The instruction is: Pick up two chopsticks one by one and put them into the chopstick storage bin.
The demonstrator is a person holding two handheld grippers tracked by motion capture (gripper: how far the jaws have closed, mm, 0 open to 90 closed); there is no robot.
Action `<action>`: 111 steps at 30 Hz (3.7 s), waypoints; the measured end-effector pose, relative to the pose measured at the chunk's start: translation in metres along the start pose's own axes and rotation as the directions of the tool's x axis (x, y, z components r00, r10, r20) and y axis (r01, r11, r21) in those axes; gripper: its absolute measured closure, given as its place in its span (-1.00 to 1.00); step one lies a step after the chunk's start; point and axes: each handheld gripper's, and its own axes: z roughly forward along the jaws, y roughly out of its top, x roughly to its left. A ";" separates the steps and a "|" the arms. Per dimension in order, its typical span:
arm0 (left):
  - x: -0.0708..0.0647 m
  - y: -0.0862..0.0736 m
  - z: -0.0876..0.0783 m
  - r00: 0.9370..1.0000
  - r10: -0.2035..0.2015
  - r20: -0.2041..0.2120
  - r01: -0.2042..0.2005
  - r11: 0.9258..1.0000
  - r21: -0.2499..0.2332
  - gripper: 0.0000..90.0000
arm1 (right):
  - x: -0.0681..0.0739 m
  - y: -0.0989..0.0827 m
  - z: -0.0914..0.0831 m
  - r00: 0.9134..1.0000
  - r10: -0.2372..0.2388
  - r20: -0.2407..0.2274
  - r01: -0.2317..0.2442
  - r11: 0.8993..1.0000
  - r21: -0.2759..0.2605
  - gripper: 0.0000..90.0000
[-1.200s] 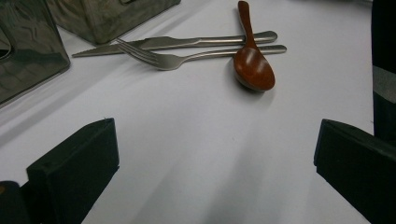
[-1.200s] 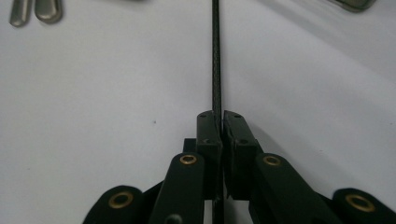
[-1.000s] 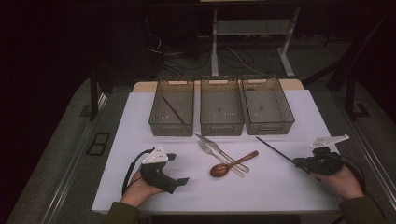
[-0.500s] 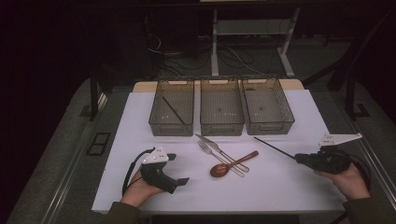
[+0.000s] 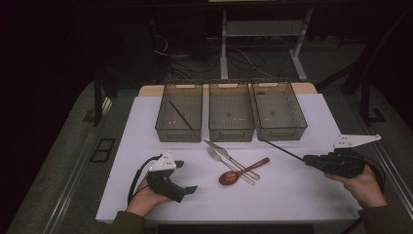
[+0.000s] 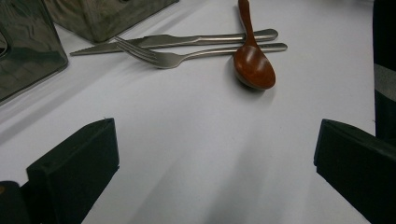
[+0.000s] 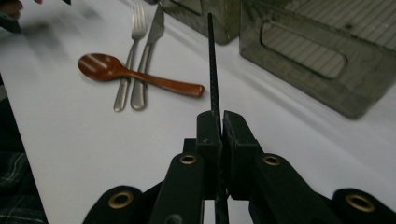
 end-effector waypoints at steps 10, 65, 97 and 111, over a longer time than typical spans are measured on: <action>-0.001 0.001 0.000 1.000 0.002 0.004 -0.002 1.000 -0.001 -1.00 | 0.004 0.032 0.010 1.000 -0.016 0.001 0.016 0.999 -0.050 0.89; 0.000 -0.001 0.003 1.000 -0.005 0.020 0.005 1.000 0.004 -1.00 | 0.055 0.177 0.163 0.997 -0.078 0.001 0.078 0.997 -0.010 0.89; -0.002 0.002 0.004 0.999 0.006 0.034 -0.006 1.000 -0.009 -1.00 | 0.083 0.244 0.285 0.996 -0.037 0.079 0.027 0.993 0.114 0.88; -0.003 0.003 0.005 0.999 0.014 0.039 -0.014 1.000 -0.011 -1.00 | 0.083 0.249 0.318 0.997 -0.008 0.081 -0.004 0.989 0.148 0.86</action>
